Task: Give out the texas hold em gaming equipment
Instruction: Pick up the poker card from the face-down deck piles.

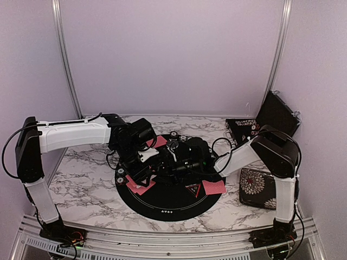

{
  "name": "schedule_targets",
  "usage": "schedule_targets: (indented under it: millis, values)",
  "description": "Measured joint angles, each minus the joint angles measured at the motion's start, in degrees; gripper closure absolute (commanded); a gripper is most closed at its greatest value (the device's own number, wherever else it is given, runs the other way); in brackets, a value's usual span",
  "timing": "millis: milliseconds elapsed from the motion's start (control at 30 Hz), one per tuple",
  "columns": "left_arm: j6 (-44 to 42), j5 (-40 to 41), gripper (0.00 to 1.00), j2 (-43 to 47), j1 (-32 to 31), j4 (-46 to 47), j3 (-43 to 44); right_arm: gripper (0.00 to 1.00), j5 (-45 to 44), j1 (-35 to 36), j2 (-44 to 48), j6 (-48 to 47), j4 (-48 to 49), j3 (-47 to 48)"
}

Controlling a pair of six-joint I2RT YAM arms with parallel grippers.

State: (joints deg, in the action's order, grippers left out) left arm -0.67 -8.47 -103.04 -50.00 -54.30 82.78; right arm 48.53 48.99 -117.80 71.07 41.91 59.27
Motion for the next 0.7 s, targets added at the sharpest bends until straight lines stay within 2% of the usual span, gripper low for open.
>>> schedule_targets:
  millis: [700]
  values:
    - [0.00, 0.98, 0.45, 0.00, 0.00, -0.63, 0.00, 0.49, -1.44, -0.61, -0.33, -1.68, -0.07, 0.04]
